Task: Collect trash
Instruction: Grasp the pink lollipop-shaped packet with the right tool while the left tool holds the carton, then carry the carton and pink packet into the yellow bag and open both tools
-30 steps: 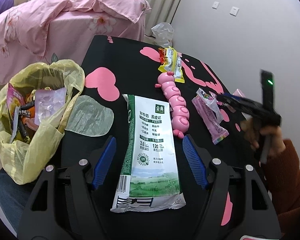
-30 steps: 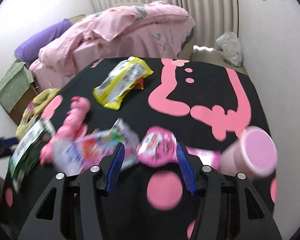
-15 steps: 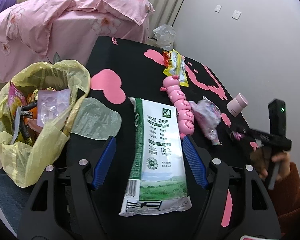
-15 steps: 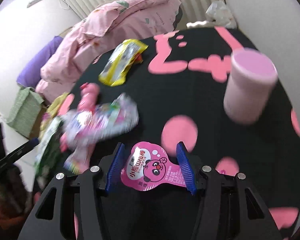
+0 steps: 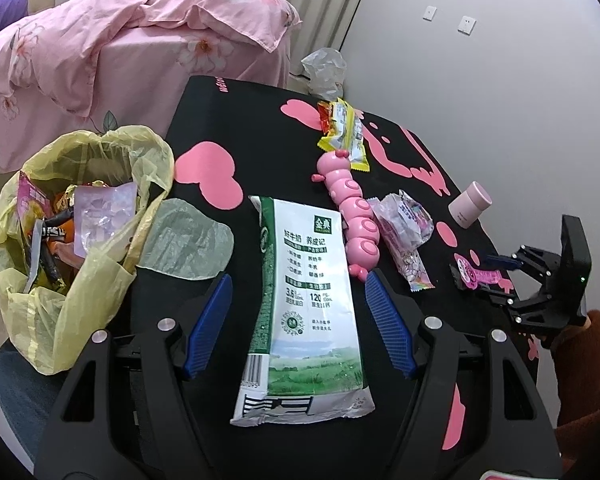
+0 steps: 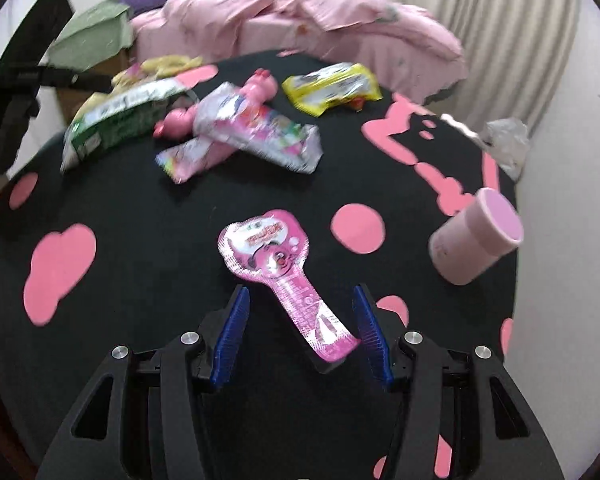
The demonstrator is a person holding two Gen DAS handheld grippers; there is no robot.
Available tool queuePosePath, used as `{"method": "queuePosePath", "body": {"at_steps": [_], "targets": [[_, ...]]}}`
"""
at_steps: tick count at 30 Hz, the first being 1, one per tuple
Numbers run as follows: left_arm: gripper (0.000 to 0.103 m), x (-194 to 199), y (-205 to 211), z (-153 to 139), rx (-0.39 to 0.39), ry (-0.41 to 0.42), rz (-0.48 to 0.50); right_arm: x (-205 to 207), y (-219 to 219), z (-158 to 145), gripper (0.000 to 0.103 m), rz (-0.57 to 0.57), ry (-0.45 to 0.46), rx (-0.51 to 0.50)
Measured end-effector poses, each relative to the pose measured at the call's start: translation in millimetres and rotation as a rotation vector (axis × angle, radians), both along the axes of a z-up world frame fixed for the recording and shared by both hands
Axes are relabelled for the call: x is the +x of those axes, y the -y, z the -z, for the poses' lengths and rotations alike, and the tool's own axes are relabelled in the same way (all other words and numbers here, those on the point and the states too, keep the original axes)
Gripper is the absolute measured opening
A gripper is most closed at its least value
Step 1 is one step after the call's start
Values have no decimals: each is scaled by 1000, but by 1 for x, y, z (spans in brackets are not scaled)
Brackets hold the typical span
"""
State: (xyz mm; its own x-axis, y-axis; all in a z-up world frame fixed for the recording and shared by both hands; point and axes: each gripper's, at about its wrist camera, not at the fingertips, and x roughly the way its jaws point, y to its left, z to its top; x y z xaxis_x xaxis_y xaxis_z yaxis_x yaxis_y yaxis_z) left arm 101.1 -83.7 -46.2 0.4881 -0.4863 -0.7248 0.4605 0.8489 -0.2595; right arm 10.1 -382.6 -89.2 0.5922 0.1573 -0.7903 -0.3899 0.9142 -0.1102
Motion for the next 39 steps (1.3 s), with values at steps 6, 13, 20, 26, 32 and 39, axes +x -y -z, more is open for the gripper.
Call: {"method": "queuePosePath", "body": {"at_steps": [6,13,20,26,32,39], "targets": [[66,-1,8,2,21,-12,26,32,-15,5,51,-90,-57,30],[66,0,12,4,49,-22,53,48,-10,-2,49,30,-123,130],[74,13,30,5,114,-47,88,15,1,-31,49,233,58,255],[74,40,57,8,287,-17,112,10,-1,-33,49,277,101,271],[59,78,60,25,289,-167,45,7,-12,-41,49,277,142,292],[58,45,26,-25,113,-38,11,2,-23,-69,49,263,222,315]]}}
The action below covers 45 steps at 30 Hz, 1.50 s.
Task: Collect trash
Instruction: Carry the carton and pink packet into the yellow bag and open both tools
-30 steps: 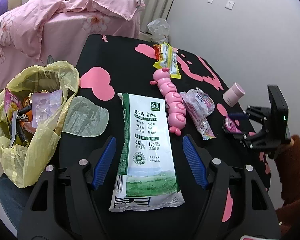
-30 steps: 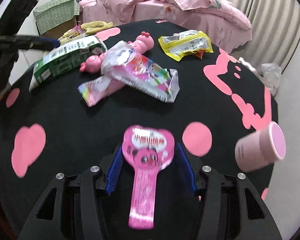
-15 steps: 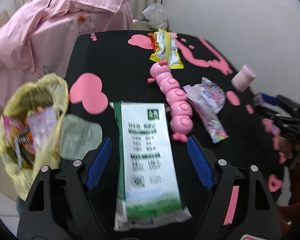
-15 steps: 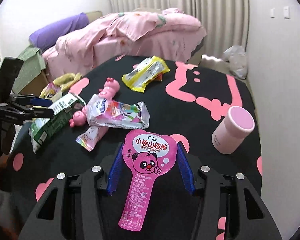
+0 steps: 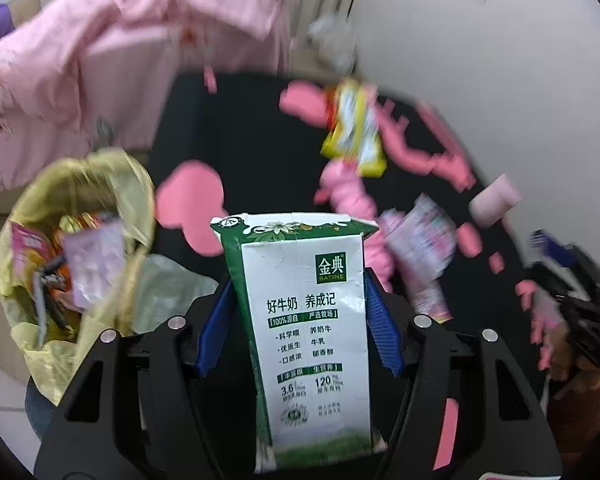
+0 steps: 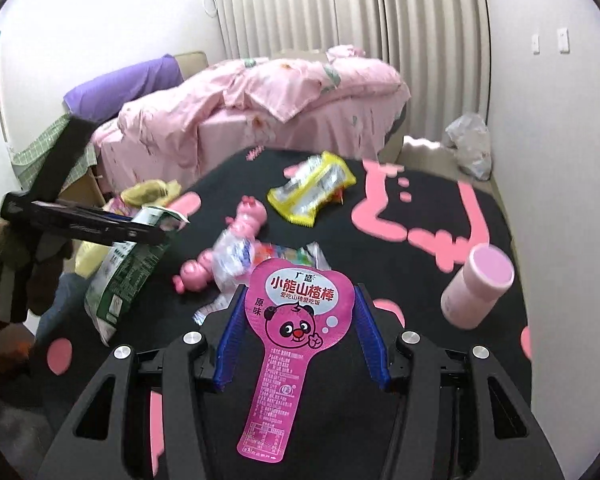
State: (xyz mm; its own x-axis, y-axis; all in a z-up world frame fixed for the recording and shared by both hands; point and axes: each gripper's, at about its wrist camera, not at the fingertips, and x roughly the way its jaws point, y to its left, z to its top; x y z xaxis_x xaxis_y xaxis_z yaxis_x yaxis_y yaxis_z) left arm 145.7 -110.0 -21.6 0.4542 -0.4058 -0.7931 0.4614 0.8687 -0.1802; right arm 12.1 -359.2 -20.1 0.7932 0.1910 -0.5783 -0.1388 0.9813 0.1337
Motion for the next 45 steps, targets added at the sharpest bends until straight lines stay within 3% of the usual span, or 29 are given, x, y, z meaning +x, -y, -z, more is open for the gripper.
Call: {"method": "queuePosePath", "body": {"at_steps": [3,6,15,20,24,31,41,45], "targets": [[58,-22,-18,-29,-72,124,-16,3,-7,-14,49,0,40,10],[57,-36,-29,-45,-91,220,-38,8,-17,-28,49,4,78,11],[57,-44,-67,-65,-132,305,-106,20,-55,-57,49,-36,137,-16],[57,-43,-117,-83,-151,369,-225,36,-86,-71,49,-97,158,-31],[57,-39,-170,-98,-101,467,-376,55,-112,-83,49,-156,185,-21],[57,-29,-230,-79,-108,468,-536,107,-172,-89,49,-277,198,27],[57,5,-229,-48,-134,467,-490,199,-250,-63,49,-411,110,141],[56,32,-221,-18,-155,428,-473,224,-262,-49,49,-418,74,147]]}}
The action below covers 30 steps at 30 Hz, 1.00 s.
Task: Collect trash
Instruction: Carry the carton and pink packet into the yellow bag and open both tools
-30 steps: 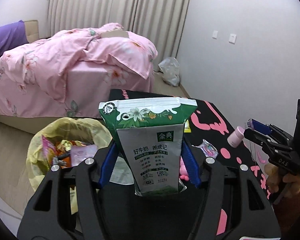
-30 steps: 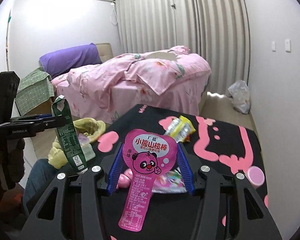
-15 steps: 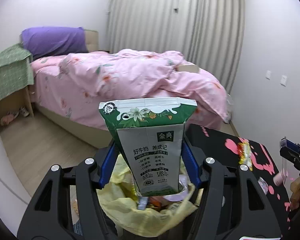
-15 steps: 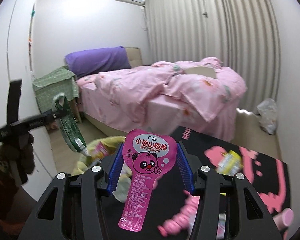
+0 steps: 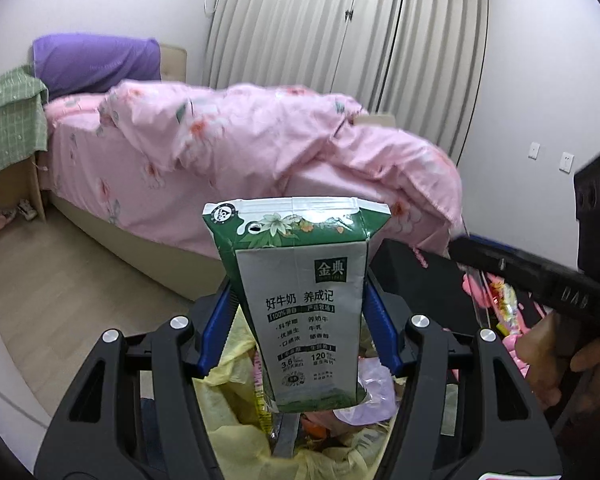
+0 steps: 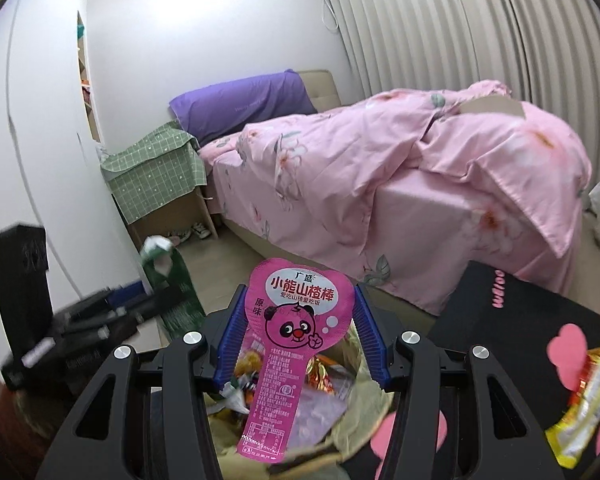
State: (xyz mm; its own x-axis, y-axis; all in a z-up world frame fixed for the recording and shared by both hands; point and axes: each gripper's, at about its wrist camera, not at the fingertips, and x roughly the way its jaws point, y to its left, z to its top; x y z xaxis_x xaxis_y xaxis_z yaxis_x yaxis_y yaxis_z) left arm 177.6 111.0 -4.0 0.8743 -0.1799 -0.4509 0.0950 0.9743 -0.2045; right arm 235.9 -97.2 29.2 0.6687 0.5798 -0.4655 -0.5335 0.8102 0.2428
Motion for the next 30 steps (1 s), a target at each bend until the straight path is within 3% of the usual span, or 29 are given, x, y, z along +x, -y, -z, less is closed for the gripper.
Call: {"method": "queuePosePath", "body": {"at_steps": [8,13,15,17,18,19,26,30], "targets": [[56,33,2,72,-24,-255,63,28,-8,30,49,-31,-79,1],[56,34,-2,95,-67,-313,59,41,-15,47,49,-62,-126,14],[57,31,-8,92,-133,-314,76,44,-17,50,49,-74,-150,24],[76,26,-12,84,-183,-305,93,48,-19,55,50,-77,-184,28],[79,23,-13,78,-179,-291,83,48,-20,56,53,-79,-193,28],[79,19,-14,72,-170,-275,73,49,-20,57,57,-80,-204,30],[79,-5,-22,26,-134,-154,-47,23,1,44,58,-42,-150,-15],[79,-11,-13,13,-135,-127,-51,1,34,36,58,-6,-143,-13]]}}
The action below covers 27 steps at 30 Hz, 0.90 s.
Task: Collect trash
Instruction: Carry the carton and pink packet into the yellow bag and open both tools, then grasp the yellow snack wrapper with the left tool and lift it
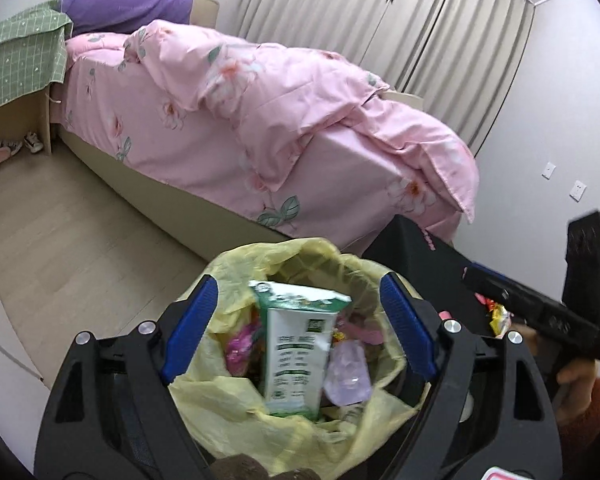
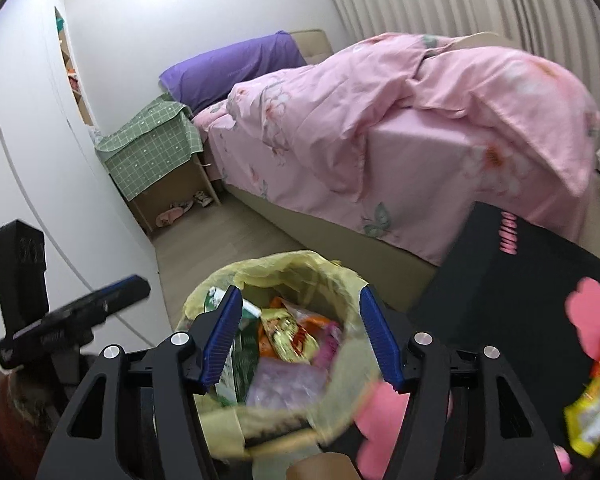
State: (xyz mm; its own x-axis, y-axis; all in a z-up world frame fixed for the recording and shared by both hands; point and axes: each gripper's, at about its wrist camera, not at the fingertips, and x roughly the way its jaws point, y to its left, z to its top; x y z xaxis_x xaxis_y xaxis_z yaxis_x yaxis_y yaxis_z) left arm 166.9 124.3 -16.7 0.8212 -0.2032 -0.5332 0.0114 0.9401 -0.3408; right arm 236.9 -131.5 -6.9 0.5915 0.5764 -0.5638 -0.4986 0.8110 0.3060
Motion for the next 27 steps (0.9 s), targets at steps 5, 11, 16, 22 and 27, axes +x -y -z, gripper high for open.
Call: {"method": "queuePosePath", "body": {"at_steps": [5,11,16,22,27], "targets": [[79,1,51,-10,45,7,122,-43,57,-6,58,117,44,-119],[79,7,126,-4,64,-49,304,-78,141,0,58,302,25,-209],[79,9,196,-3,121,-17,470,-109,200,15,58,423,7,-230],[79,35,282,3,195,-31,673,-141,244,43,58,513,-26,-243],[79,78,345,14,302,-75,747,-156,254,58,58,540,-26,-236]]}}
